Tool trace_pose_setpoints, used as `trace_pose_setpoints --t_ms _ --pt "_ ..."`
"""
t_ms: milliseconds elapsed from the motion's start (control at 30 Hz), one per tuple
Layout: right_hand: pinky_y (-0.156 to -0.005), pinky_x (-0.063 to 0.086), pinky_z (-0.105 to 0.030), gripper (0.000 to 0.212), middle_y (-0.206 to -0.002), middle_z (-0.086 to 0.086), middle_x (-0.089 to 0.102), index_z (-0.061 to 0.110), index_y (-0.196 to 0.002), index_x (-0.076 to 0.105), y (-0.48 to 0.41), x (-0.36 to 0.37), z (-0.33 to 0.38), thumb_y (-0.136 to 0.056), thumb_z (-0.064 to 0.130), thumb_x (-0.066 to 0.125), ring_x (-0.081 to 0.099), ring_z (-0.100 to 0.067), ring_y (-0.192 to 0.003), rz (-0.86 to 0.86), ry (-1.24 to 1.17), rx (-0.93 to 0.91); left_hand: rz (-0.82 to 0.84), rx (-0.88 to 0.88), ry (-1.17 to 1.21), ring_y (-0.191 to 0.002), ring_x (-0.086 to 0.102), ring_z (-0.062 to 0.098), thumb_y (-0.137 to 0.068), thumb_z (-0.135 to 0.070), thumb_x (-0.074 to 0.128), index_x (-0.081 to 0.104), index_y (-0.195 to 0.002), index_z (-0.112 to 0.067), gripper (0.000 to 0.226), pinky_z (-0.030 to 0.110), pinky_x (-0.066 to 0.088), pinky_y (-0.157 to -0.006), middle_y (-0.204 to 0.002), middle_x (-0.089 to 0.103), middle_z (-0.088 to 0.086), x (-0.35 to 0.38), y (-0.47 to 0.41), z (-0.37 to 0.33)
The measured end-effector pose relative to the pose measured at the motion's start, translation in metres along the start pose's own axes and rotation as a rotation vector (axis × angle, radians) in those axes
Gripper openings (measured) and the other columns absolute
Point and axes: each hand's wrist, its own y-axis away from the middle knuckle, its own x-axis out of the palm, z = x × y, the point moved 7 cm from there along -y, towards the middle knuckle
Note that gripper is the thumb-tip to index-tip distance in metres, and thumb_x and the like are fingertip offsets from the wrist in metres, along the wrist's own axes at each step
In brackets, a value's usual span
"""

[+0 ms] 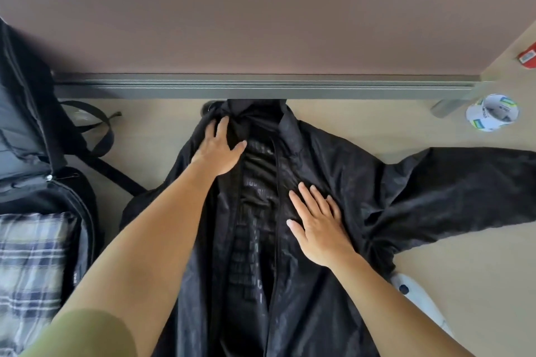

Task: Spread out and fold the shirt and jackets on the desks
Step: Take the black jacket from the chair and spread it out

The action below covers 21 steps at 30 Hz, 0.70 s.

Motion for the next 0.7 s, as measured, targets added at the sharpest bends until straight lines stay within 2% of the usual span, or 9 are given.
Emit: trace_pose_setpoints --t_ms 67,100,200,267,333,400,500,600,700 --pt "-0.119 -0.005 -0.040 0.066 -0.166 0.008 -0.003 0.031 -0.159 0.011 0.001 0.003 -0.001 -0.099 0.059 0.011 0.000 -0.016 -0.154 -0.035 0.045 0.002 -0.041 -0.031 -0.074 -0.138 0.034 0.039 -0.095 -0.055 0.053 0.020 -0.153 -0.023 0.074 0.049 0.038 -0.107 -0.158 0.013 0.012 0.000 -0.003 -0.005" --pt "-0.119 -0.003 -0.040 0.065 -0.166 0.007 0.001 0.031 -0.159 0.014 0.001 0.003 0.000 -0.099 0.058 0.013 0.004 -0.017 -0.153 -0.049 0.053 0.014 -0.101 -0.026 -0.123 -0.134 0.036 0.041 -0.097 -0.050 0.053 0.031 -0.147 -0.019 0.063 0.048 0.038 -0.105 -0.151 0.022 0.014 -0.001 -0.003 -0.011" --pt "-0.118 -0.009 -0.038 0.070 -0.164 0.011 -0.011 0.033 -0.159 0.006 0.001 0.001 -0.001 -0.095 0.061 0.006 -0.004 -0.015 -0.153 -0.026 0.042 0.018 -0.383 0.077 -0.244 -0.112 0.044 0.036 -0.102 -0.039 0.047 0.057 -0.121 -0.017 0.031 0.043 0.041 -0.095 -0.124 0.046 0.013 -0.016 0.006 -0.036" --pt "-0.118 -0.013 -0.038 0.073 -0.160 0.013 -0.020 0.033 -0.159 0.001 0.002 -0.001 -0.002 -0.092 0.063 0.001 -0.010 -0.014 -0.153 -0.010 0.027 0.019 -0.497 0.103 0.087 -0.089 0.055 0.025 -0.102 -0.037 0.047 0.062 -0.105 -0.011 0.030 0.032 0.043 -0.073 -0.098 0.058 0.007 -0.033 0.015 -0.041" --pt "-0.119 -0.012 -0.038 0.076 -0.159 0.014 -0.023 0.033 -0.159 0.000 0.002 -0.004 -0.001 -0.090 0.064 -0.001 -0.012 -0.014 -0.153 0.006 0.024 0.029 -0.448 -0.001 0.584 -0.069 0.056 0.013 -0.103 -0.036 0.046 0.062 -0.099 -0.010 0.031 0.026 0.040 -0.061 -0.078 0.061 -0.001 -0.036 0.014 -0.034" --pt "-0.120 -0.011 -0.040 0.080 -0.156 0.014 -0.030 0.033 -0.158 -0.007 0.002 -0.002 0.000 -0.085 0.065 -0.008 -0.017 -0.014 -0.152 0.053 0.041 0.043 -0.291 -0.079 0.789 -0.082 0.064 0.017 -0.101 -0.039 0.045 0.063 -0.114 -0.018 0.030 0.028 0.049 -0.072 -0.094 0.069 -0.002 -0.024 0.015 -0.032" --pt "-0.122 -0.009 -0.044 0.077 -0.158 0.011 -0.032 0.030 -0.159 -0.009 0.001 -0.006 0.005 -0.091 0.066 0.000 -0.022 -0.016 -0.151 0.119 0.018 0.073 -0.075 0.047 0.534 -0.109 0.059 0.013 -0.103 -0.029 0.041 0.046 -0.142 -0.025 0.040 0.030 0.049 -0.093 -0.123 0.059 -0.011 -0.008 0.044 -0.035" --pt "-0.122 0.003 -0.049 0.065 -0.167 -0.002 -0.008 0.025 -0.159 0.012 0.009 -0.019 0.020 -0.103 0.056 0.024 -0.009 -0.026 -0.153 0.066 -0.072 0.152 -0.196 0.205 0.355 -0.117 0.054 0.017 -0.101 -0.017 0.047 0.049 -0.139 -0.020 0.039 0.036 0.047 -0.101 -0.124 0.059 -0.005 -0.005 0.098 -0.020" --pt "-0.110 0.031 -0.043 0.051 -0.146 -0.003 0.040 0.022 -0.143 0.043 0.026 -0.034 0.047 -0.102 0.050 0.039 0.032 -0.027 -0.136 -0.079 -0.185 0.199 -0.287 0.182 0.193 -0.102 0.056 0.024 -0.095 -0.022 0.059 0.056 -0.125 -0.016 0.031 0.041 0.052 -0.085 -0.108 0.057 0.000 0.013 0.164 0.013"
